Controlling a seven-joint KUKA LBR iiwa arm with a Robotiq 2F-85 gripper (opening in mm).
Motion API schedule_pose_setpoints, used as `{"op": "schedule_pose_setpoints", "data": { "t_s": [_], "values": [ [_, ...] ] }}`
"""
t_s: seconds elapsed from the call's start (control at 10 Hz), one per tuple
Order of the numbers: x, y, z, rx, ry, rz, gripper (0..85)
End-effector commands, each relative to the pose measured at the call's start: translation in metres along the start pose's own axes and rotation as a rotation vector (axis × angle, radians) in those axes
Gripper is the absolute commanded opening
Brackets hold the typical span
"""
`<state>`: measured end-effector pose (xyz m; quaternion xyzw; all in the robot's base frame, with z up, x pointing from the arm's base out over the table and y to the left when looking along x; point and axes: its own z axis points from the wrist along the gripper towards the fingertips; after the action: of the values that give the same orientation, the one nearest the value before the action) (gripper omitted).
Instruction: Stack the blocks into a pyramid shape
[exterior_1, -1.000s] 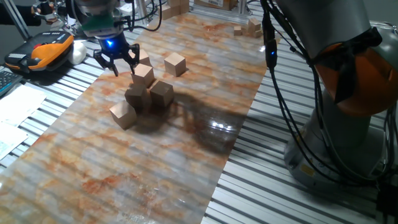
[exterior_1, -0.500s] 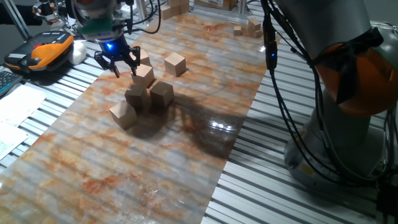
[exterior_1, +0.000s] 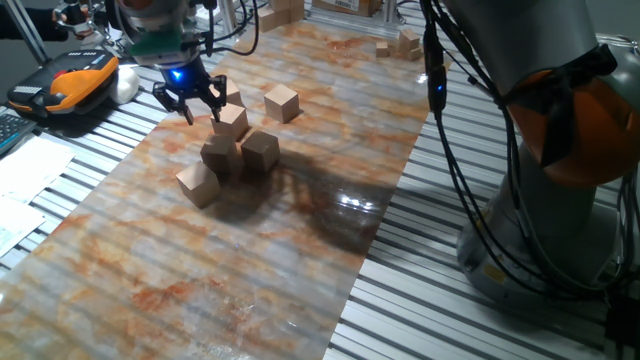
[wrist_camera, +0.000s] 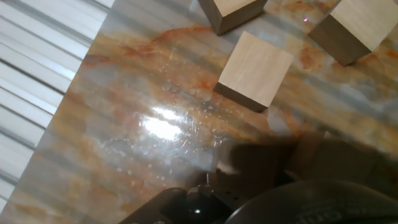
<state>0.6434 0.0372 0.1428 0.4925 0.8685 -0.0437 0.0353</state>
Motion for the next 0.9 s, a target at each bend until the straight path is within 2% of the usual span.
{"op": "schedule_pose_setpoints", "data": {
  "t_s": [0.0,0.3,0.7,0.8],
  "values": [
    [0.0002,0.0001,0.0001,-0.002,0.001,-0.004,51.0],
    [0.0004,0.0,0.0005,0.004,-0.005,-0.005,51.0],
    [0.0004,0.0,0.0005,0.0,0.003,-0.019,51.0],
    [0.0004,0.0,0.0005,0.008,-0.006,-0.036,51.0]
  ]
}}
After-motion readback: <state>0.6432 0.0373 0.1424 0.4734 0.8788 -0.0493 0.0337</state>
